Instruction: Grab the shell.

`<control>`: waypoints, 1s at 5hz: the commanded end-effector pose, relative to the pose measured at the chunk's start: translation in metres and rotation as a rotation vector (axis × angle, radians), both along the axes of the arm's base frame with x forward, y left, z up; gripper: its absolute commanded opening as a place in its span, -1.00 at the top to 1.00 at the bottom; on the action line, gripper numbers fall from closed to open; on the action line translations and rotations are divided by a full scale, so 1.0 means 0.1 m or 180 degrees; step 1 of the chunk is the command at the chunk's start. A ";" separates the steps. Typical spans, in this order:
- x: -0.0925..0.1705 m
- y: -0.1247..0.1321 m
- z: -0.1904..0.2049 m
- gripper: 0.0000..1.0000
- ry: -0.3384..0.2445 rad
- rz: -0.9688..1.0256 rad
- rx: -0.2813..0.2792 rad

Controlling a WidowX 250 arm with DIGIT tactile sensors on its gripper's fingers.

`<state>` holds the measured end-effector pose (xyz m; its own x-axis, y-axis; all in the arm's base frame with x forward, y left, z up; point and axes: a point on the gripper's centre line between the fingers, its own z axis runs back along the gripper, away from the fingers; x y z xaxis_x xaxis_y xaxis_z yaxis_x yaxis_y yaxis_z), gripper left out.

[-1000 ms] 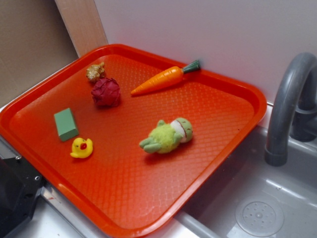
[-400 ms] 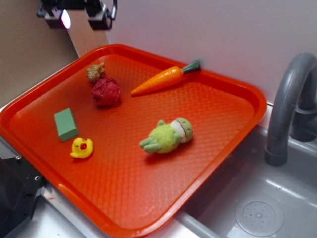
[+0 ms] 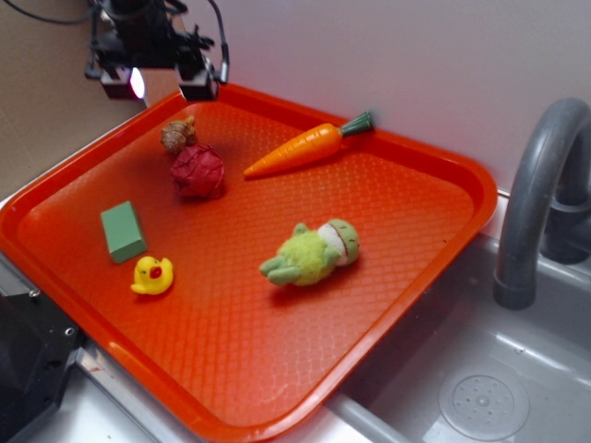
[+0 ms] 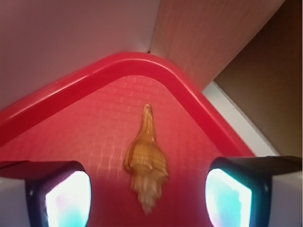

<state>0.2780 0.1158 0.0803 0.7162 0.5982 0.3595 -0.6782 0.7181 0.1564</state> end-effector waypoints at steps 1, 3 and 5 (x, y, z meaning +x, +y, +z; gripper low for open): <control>0.10 0.10 -0.12 -1.00 -0.0048 0.0039 -0.0016; -0.02 0.22 -0.30 -1.00 0.0138 -0.0054 -0.0088; -0.01 0.18 -0.25 1.00 0.0058 -0.0442 0.0146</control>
